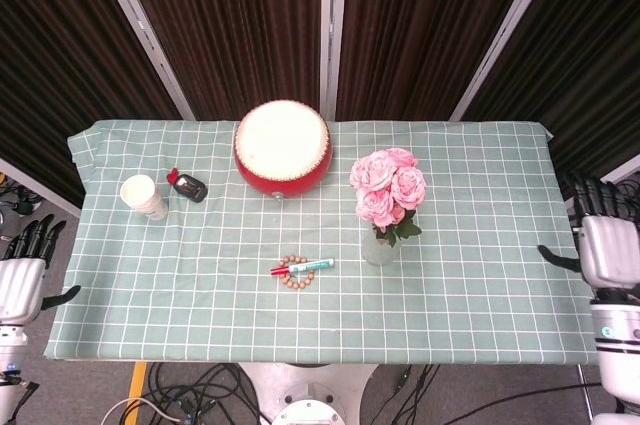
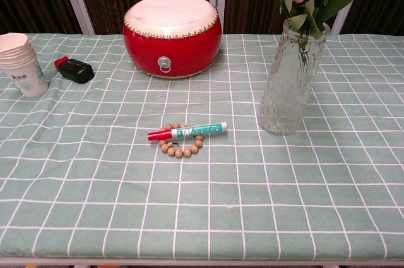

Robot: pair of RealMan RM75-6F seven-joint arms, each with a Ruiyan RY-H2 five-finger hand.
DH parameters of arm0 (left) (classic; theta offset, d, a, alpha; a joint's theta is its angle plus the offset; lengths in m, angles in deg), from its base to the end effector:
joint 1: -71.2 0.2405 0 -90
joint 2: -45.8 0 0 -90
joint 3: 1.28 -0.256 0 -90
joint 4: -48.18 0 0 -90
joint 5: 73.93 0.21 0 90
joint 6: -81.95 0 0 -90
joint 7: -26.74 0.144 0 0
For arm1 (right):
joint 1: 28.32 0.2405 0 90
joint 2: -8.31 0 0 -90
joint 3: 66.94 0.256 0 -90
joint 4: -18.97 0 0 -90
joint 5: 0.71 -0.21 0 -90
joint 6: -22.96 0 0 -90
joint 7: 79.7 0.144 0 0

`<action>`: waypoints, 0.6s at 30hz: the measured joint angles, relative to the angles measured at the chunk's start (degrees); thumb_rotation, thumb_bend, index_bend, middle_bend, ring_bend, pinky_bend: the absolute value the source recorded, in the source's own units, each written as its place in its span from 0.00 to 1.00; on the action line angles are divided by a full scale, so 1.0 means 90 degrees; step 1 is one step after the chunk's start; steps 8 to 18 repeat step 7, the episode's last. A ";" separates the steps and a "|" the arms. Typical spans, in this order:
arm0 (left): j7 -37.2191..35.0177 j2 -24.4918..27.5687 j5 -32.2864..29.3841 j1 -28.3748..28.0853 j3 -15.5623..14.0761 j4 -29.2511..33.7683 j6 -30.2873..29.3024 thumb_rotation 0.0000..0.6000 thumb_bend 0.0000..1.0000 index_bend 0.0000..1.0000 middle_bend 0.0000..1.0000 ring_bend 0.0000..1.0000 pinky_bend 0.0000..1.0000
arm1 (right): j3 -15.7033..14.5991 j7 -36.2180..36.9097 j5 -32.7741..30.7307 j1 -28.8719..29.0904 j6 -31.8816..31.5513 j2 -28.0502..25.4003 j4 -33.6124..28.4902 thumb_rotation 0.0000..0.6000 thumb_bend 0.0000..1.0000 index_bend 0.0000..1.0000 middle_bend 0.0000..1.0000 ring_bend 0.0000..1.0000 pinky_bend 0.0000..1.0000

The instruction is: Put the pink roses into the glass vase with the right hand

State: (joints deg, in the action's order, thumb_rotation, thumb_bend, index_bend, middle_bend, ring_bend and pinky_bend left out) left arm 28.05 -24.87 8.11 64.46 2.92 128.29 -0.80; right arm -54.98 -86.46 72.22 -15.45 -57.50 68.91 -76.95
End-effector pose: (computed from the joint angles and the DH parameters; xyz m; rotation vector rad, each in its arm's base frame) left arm -0.3456 0.1992 0.1461 -1.3674 -0.8339 -0.7973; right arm -0.2891 -0.2526 0.1973 1.2651 -0.7992 0.8980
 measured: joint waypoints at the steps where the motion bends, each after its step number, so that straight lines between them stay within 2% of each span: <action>1: -0.0008 0.0003 -0.0002 0.0001 0.0001 0.0009 -0.0003 1.00 0.00 0.09 0.00 0.00 0.16 | -0.0072 -0.0140 0.0042 -0.0093 -0.0172 0.0061 0.0222 1.00 0.00 0.00 0.02 0.00 0.00; 7: 0.0044 0.0027 0.0048 0.0001 -0.0010 0.0048 -0.0049 1.00 0.00 0.09 0.00 0.00 0.16 | -0.0487 -0.0268 0.0255 -0.0663 -0.0742 0.0624 0.1869 1.00 0.00 0.00 0.01 0.00 0.00; 18: 0.0044 0.0027 0.0048 0.0001 -0.0010 0.0048 -0.0049 1.00 0.00 0.09 0.00 0.00 0.16 | -0.0487 -0.0268 0.0255 -0.0663 -0.0742 0.0624 0.1869 1.00 0.00 0.00 0.01 0.00 0.00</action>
